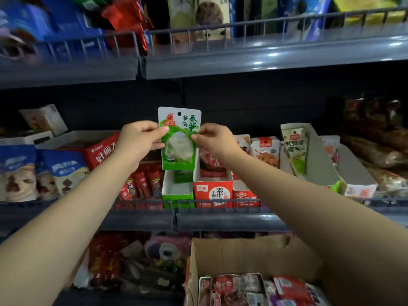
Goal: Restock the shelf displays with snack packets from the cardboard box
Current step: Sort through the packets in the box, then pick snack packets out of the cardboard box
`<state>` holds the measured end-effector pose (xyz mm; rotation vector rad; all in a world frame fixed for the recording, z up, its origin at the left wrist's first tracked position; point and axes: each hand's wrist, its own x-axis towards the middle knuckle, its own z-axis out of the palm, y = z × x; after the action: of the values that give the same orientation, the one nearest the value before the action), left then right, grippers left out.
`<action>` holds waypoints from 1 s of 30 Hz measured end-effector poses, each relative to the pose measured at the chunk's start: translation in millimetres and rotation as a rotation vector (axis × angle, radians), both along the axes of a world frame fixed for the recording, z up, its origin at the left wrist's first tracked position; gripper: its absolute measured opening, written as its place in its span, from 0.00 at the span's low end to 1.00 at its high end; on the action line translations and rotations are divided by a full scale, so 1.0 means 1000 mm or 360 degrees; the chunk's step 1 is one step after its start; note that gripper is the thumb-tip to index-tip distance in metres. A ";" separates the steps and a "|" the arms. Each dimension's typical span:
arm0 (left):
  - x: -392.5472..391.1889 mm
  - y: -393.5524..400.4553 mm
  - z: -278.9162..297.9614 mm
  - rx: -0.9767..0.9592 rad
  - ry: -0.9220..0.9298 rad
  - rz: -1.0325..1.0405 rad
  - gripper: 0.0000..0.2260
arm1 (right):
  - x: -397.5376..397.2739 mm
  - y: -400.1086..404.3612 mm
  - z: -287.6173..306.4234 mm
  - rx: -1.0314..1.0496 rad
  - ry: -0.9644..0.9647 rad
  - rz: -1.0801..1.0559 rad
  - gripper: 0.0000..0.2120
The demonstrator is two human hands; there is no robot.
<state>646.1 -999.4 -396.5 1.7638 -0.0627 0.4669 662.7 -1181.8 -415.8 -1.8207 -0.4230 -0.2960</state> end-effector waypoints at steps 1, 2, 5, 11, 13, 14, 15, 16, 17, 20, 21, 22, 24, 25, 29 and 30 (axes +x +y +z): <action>0.004 0.003 -0.002 -0.0017 -0.0002 0.0011 0.06 | 0.006 0.005 0.000 -0.0024 -0.0007 -0.0011 0.02; 0.008 0.006 -0.005 -0.0040 0.0003 0.0018 0.07 | 0.011 0.009 -0.001 -0.0054 -0.0012 -0.0023 0.02; 0.024 0.011 -0.015 -0.0128 0.0038 0.0018 0.09 | 0.027 0.017 -0.004 -0.0114 0.0019 -0.0064 0.04; 0.060 0.015 -0.040 -0.0208 0.0099 -0.0010 0.10 | 0.054 0.024 -0.018 -0.0322 0.0118 -0.0266 0.06; 0.073 0.014 -0.047 -0.0167 0.0130 0.0040 0.11 | 0.063 0.026 -0.024 -0.0392 0.0121 -0.0354 0.11; 0.080 0.014 -0.051 -0.0149 0.0153 0.0070 0.12 | 0.067 0.028 -0.027 -0.0410 0.0112 -0.0386 0.11; 0.086 0.013 -0.053 -0.0130 0.0176 0.0102 0.11 | 0.071 0.030 -0.029 -0.0430 0.0103 -0.0416 0.09; 0.092 0.011 -0.056 -0.0108 0.0196 0.0145 0.08 | 0.075 0.032 -0.032 -0.0467 0.0093 -0.0448 0.08; 0.096 0.010 -0.059 -0.0082 0.0211 0.0194 0.05 | 0.079 0.034 -0.034 -0.0514 0.0086 -0.0474 0.08; 0.107 0.009 -0.067 0.0243 0.0161 0.0396 0.07 | 0.091 0.036 -0.040 -0.0601 0.0101 -0.0502 0.07; 0.109 0.009 -0.070 0.0349 0.0141 0.0456 0.06 | 0.095 0.036 -0.042 -0.0603 0.0113 -0.0500 0.07; 0.111 0.009 -0.073 0.0403 0.0126 0.0491 0.05 | 0.097 0.036 -0.045 -0.0598 0.0126 -0.0502 0.06; 0.115 0.008 -0.077 0.0421 0.0107 0.0499 0.06 | 0.103 0.034 -0.050 -0.0582 0.0147 -0.0513 0.07; 0.118 0.007 -0.079 0.0414 0.0103 0.0497 0.07 | 0.105 0.034 -0.051 -0.0576 0.0154 -0.0518 0.09; 0.126 0.004 -0.085 0.0402 0.0093 0.0511 0.09 | 0.113 0.034 -0.055 -0.0589 0.0166 -0.0529 0.10; 0.127 0.003 -0.085 0.0401 0.0086 0.0514 0.09 | 0.114 0.034 -0.055 -0.0580 0.0165 -0.0526 0.07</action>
<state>773.6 -996.0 -482.0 2.0437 0.2134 0.6663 776.9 -1147.4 -471.1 -2.2559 -0.1030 -0.3660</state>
